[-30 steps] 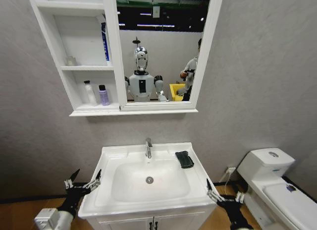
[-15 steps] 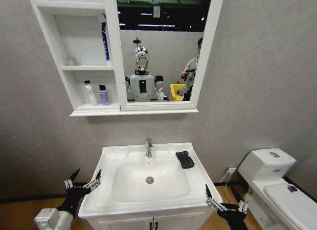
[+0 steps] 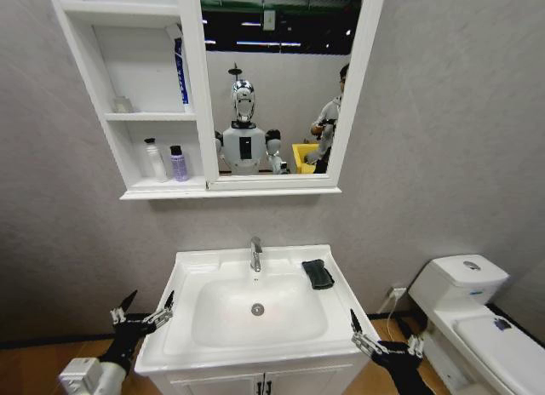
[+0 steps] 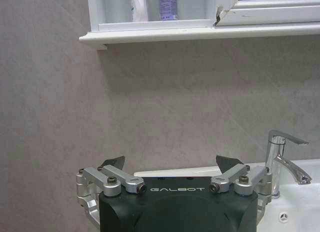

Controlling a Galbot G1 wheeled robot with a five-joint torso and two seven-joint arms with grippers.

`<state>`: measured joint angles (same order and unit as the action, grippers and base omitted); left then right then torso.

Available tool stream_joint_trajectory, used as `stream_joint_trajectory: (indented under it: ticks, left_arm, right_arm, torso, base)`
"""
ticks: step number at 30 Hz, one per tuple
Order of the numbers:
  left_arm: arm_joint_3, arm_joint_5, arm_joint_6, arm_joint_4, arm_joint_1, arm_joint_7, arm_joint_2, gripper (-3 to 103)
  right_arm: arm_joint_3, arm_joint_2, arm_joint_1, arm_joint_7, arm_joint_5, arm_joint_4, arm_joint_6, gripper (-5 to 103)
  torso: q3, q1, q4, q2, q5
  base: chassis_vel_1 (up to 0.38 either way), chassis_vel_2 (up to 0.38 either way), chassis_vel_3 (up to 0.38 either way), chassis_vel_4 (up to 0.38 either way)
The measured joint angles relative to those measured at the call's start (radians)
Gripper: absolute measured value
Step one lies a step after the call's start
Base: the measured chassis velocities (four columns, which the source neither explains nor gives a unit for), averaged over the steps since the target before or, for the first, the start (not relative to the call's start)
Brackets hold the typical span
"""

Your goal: Move facial cleanser and shampoo from washbasin to cabinet, then wipe washbasin with towel.

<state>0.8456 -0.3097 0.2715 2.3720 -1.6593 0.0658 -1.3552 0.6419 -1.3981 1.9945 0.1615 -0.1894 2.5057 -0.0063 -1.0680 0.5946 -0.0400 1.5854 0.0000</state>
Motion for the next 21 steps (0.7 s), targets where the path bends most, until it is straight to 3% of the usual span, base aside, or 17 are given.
stream_joint_trajectory:
  ticks: [12,21]
  left_arm:
    - [0.000,0.000,0.000,0.000,0.000,0.000,0.000,100]
    - [0.000,0.000,0.000,0.000,0.000,0.000,0.000,100]
  right_arm:
    - [0.000,0.000,-0.001,-0.001,-0.001,-0.003,0.000,100]
    - [0.000,0.000,-0.002,-0.001,-0.001,-0.004,0.000,100]
  torso:
    - [0.000,0.000,0.0000,0.000,0.0000]
    - [0.000,0.000,-0.0001,0.000,0.0000]
  base:
    - [0.007,-0.004,-0.006,0.005]
    - [0.156,-0.160,-0.152,0.155]
